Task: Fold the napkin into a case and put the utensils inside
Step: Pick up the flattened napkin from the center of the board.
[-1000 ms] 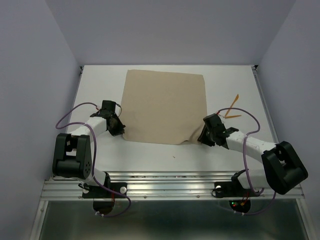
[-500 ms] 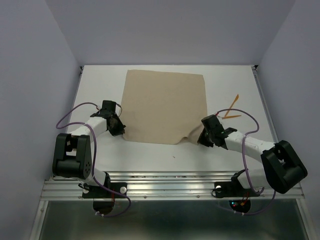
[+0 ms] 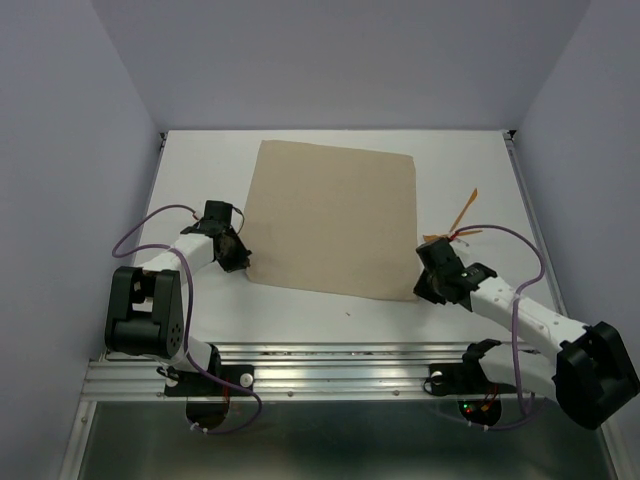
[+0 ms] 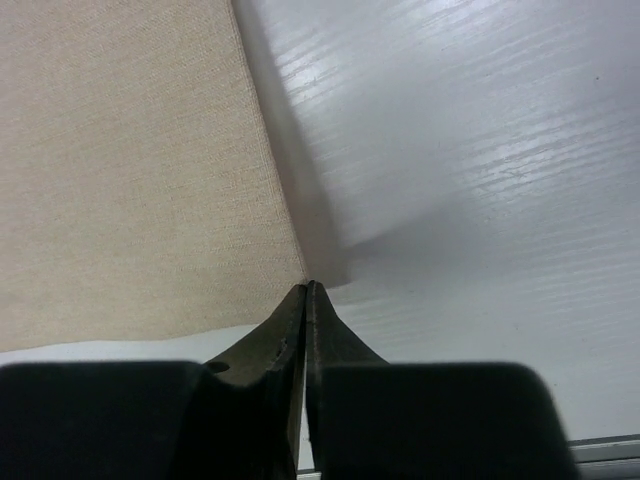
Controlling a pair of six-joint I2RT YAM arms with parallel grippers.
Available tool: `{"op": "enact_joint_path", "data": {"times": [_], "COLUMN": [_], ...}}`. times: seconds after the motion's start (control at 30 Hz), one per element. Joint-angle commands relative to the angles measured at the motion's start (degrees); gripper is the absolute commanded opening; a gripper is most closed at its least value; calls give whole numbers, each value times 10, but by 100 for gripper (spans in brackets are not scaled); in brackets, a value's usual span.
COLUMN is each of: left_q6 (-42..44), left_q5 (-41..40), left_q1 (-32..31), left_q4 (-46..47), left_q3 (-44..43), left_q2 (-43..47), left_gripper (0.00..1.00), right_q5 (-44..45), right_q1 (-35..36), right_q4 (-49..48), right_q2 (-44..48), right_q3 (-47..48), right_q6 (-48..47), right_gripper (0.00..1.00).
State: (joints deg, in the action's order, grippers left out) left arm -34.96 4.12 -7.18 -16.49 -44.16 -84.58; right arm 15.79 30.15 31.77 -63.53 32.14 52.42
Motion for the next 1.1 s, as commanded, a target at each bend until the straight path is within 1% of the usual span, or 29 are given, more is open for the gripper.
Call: {"op": "enact_joint_path", "data": {"times": [0.0,0.03,0.1,0.27,0.37,0.47,0.53,0.63,0.77,0.87,1.07], "left_q6": [7,7,8,9,9,9,9,9,10,12,12], "left_q5": [1,2,1,1,2,3,3,1,3,1,1], "left_q1": [-5,-5,-5,-6,-6,-6,-6,-6,-7,-7,-7], "left_q4": [1,1,1,1,2,3,3,3,3,1,1], "left_q3": [-9,-9,-10,-9,-8,-8,-8,-7,-8,-9,-10], "left_q2": [5,5,5,4,5,5,6,6,5,7,6], "left_gripper": [0,0,0,0,0,0,0,0,0,0,0], "right_q5": [26,22,15,-25,-48,-86,-102,-106,-119,-112,-90], "right_q1": [6,6,6,6,6,6,6,6,6,6,6], "right_q4": [7,6,7,5,-14,-78,-95,-120,-194,-214,-235], "right_q2": [31,33,31,24,32,45,43,29,23,17,-3], "right_q3": [-8,-13,-18,-41,-65,-93,-107,-121,-144,-146,-139], "right_q6": [27,29,34,65,80,90,101,123,139,151,134], "right_gripper": [20,35,49,64,64,62,61,61,60,59,59]}}
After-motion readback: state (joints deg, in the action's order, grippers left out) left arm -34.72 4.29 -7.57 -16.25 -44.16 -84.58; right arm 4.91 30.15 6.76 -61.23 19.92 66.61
